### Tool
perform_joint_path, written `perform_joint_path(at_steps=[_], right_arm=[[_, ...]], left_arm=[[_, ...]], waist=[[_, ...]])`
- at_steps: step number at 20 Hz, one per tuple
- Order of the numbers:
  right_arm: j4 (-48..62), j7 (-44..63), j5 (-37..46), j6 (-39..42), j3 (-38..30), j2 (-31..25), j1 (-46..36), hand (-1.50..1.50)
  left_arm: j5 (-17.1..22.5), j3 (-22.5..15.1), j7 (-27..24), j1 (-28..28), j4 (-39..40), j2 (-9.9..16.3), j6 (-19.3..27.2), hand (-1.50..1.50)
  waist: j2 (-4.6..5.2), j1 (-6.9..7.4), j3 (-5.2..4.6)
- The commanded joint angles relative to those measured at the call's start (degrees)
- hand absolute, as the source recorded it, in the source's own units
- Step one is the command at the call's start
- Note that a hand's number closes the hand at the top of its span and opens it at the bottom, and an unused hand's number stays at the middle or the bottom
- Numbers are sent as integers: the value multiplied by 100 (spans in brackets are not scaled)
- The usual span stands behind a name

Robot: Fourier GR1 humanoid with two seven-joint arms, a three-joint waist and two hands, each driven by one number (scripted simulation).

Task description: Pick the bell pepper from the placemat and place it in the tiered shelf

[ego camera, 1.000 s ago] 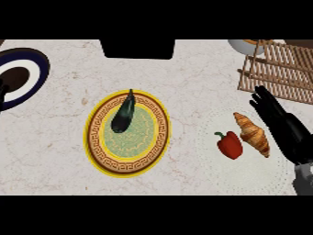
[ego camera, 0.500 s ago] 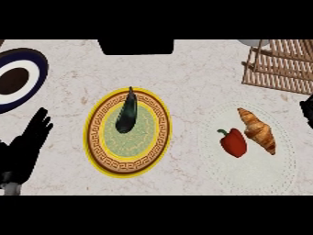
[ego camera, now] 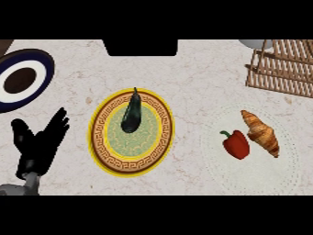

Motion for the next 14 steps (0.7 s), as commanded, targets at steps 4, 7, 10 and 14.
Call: perform_joint_path(at_steps=[4, 7, 10, 14], right_arm=[[-1062, 574, -51, 1000, 157, -533, 199, -150], [-1842, 1507, -205, 1105, 189, -804, 201, -150], [-2603, 2585, -137, 633, 436, -502, 149, -150], [-3187, 3978, 179, -60, 745, -162, -289, -150]], left_arm=[[-149, -63, 248, -237, 258, -297, 53, 0], [-26, 223, -71, 157, 256, -53, -233, 0], [-47, 252, 29, 82, 350, -37, -313, 0], [-147, 140, 126, -104, 384, -248, -233, 0]], waist=[[-19, -75, -28], [-38, -73, -35], [-35, -77, -37], [-19, -25, -37]])
